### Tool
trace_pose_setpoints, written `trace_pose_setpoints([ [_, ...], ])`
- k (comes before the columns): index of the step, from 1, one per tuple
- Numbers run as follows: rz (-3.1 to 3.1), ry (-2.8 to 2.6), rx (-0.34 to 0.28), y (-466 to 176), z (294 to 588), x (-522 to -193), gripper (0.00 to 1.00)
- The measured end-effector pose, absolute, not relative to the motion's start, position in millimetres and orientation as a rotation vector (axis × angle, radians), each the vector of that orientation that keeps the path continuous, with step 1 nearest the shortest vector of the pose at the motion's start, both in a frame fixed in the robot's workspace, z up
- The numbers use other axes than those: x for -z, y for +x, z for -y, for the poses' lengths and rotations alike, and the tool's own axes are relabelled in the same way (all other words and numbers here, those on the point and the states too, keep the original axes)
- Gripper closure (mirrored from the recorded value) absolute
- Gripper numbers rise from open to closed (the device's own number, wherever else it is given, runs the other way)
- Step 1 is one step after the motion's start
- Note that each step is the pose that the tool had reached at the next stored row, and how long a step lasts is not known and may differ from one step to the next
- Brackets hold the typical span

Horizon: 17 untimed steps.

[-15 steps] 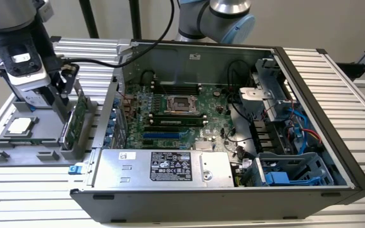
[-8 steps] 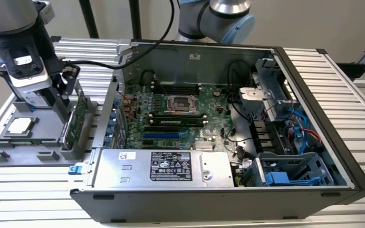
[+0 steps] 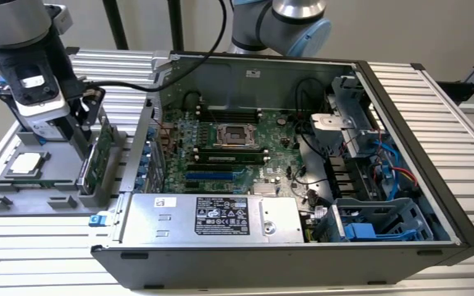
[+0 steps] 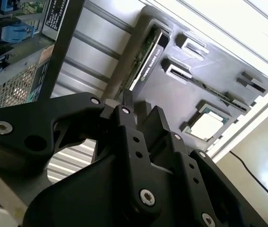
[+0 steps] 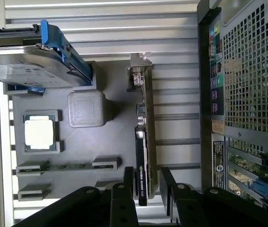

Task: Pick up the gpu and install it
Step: 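Pick up the gpu and move the gpu toward the slot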

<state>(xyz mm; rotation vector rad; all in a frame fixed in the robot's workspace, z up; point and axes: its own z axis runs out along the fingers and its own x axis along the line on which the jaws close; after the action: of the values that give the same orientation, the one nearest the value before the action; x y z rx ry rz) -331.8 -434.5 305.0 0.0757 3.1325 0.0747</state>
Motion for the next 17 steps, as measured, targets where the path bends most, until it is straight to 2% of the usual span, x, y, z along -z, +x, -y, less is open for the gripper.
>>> trace_pose_setpoints([
  [17, -3.133, 0.071, -0.075, -328.3, 434.5, -297.8, 0.0],
])
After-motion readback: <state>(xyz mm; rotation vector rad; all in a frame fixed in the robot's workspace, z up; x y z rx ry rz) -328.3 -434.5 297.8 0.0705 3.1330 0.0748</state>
